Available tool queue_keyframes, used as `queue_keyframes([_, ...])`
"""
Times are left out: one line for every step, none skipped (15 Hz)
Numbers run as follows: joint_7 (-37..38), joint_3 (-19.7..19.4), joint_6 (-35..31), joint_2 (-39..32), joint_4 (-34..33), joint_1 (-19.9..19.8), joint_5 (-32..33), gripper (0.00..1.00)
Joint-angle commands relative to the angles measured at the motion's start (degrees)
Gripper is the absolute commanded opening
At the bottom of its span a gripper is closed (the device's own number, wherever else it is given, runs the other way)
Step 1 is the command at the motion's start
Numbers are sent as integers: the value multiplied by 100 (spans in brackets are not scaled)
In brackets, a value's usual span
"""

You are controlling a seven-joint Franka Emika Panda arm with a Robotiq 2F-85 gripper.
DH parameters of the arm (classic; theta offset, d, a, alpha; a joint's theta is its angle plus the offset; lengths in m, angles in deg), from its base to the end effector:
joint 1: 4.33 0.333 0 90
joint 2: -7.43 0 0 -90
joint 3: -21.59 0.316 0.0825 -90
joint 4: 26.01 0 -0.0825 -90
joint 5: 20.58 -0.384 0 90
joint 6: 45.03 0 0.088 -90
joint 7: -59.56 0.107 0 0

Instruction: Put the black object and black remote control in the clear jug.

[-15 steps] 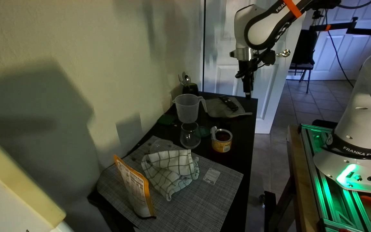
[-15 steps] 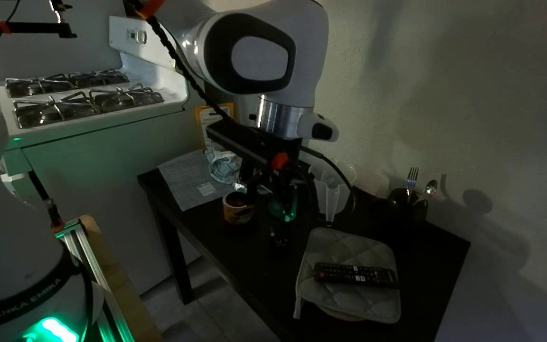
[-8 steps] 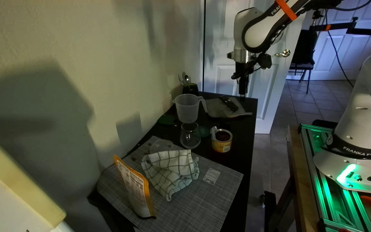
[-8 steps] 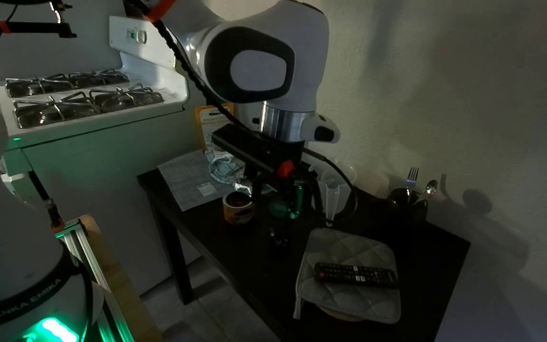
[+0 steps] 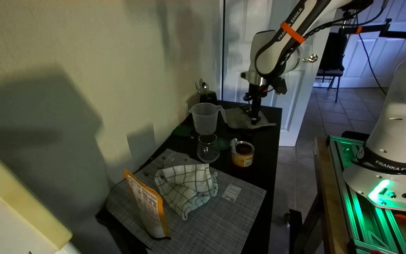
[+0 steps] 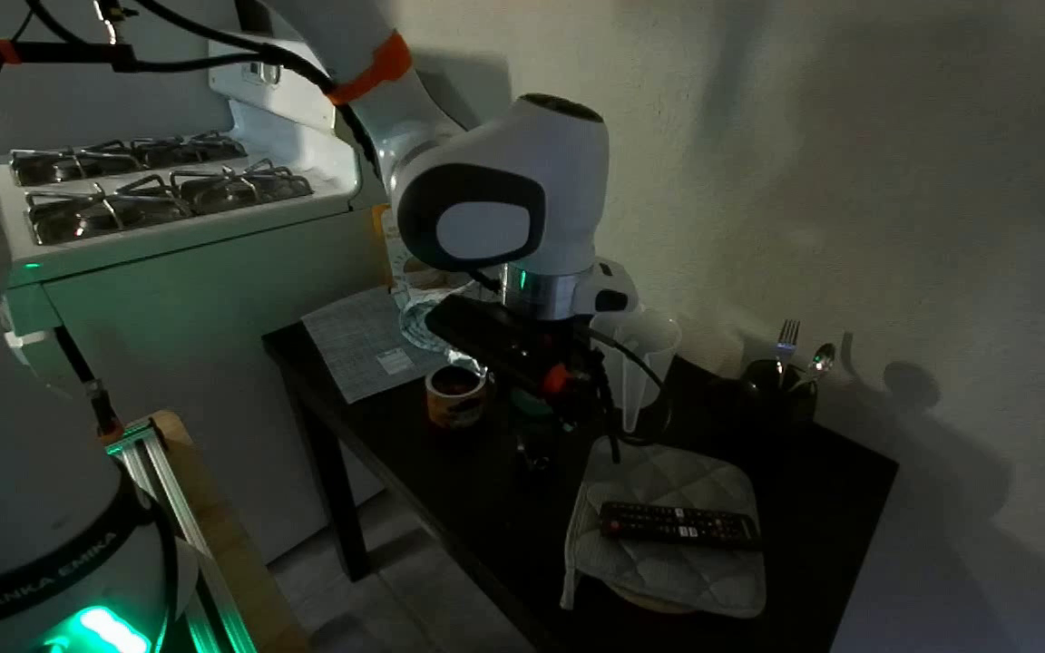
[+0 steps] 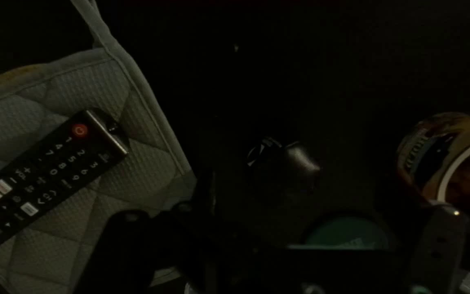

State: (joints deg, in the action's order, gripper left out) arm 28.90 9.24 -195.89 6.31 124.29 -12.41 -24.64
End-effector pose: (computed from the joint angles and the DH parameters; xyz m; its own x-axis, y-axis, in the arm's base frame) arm 0.4038 -0.1527 0.2419 0.9932 0.1161 0.0065 0.1163 -0.9927 -0.0307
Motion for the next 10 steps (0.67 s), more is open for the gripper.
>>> queue_keyframes([-78, 216, -404, -604, -169, -77, -105, 100])
queue_keyframes([105, 242, -362, -755, -242, -105, 53, 100])
queue_keyframes([239, 258, -399, -895, -302, -126, 185, 100])
queue_keyframes([232, 290, -407, -1019, -377, -150, 212, 100])
queue_keyframes([238, 318, -443, -1135, -440, -174, 244, 100])
queue_keyframes([201, 356, -470, -1223, -500, -208, 245, 100])
queue_keyframes([221, 376, -509, -1304, -551, -233, 273, 100])
queue_keyframes([183, 413, -549, -1375, -603, -270, 270, 100])
queue_keyframes([174, 444, -593, -1438, -649, -300, 283, 97])
queue_keyframes([139, 494, -637, -1520, -704, -336, 281, 73])
